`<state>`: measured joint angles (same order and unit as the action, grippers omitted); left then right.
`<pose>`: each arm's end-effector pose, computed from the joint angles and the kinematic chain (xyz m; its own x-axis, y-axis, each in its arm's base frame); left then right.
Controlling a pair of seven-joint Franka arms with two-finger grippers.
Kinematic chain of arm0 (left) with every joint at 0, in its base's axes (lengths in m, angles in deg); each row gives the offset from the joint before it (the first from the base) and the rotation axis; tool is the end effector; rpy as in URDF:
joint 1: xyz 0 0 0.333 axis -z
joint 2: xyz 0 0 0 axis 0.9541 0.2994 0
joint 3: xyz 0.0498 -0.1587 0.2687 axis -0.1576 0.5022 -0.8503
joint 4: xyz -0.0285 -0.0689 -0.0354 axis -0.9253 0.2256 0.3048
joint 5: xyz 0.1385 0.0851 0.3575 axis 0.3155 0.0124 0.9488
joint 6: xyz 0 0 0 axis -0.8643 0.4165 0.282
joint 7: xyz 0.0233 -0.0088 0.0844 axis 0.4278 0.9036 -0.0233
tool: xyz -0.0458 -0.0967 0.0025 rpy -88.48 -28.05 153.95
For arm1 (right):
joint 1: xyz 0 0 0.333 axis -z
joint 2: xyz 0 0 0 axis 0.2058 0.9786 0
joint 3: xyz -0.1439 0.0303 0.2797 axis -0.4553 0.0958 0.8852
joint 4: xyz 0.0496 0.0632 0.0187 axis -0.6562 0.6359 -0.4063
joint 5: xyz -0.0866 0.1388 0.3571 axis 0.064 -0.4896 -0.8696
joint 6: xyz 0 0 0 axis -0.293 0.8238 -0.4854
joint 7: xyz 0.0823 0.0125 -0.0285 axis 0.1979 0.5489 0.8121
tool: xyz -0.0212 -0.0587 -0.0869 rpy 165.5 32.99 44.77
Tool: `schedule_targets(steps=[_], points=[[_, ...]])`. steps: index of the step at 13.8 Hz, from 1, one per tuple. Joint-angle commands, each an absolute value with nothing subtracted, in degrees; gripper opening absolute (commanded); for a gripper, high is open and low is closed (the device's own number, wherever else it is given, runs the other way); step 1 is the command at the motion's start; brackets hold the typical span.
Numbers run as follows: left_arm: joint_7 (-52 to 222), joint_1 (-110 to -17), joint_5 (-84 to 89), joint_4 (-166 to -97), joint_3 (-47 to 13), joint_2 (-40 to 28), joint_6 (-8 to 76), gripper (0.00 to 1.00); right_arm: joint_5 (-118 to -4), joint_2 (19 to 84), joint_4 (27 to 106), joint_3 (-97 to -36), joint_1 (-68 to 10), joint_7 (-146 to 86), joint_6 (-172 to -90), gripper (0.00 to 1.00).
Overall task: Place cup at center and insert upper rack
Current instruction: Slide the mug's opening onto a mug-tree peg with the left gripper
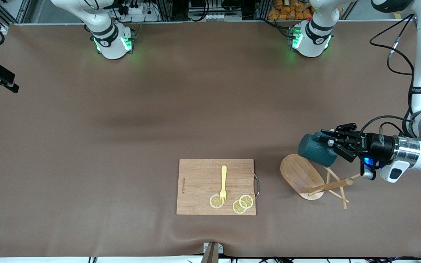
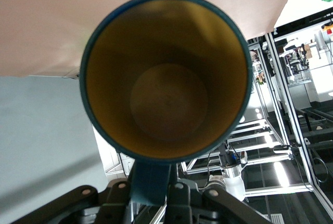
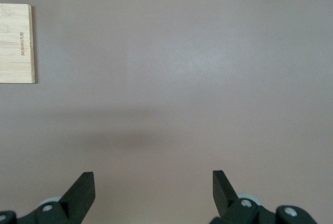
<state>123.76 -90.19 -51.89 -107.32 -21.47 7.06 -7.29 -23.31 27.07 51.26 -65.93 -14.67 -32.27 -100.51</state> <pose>0.6833 -0.0247 0.3950 0.3325 0.0595 -0.9412 0.8963 -0.3305 0.2957 0.5406 -0.0233 0.6756 0.9994 0.0099 0.0320 0.0095 -0.9999 0.0134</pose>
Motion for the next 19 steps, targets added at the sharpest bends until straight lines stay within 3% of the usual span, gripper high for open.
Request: schedule_targets(steps=[1, 19], points=[[122.8, -90.2, -53.7, -107.2, -21.3, 7.3, -8.0, 0.00, -23.2, 27.6, 49.9, -66.0, -15.0, -32.6, -100.2, 1.00], [119.4, -91.2, -57.7, -106.7, -22.1, 10.0, -7.5, 0.00, -23.2, 27.6, 49.9, -66.0, -15.9, -32.7, -99.7, 1.00]])
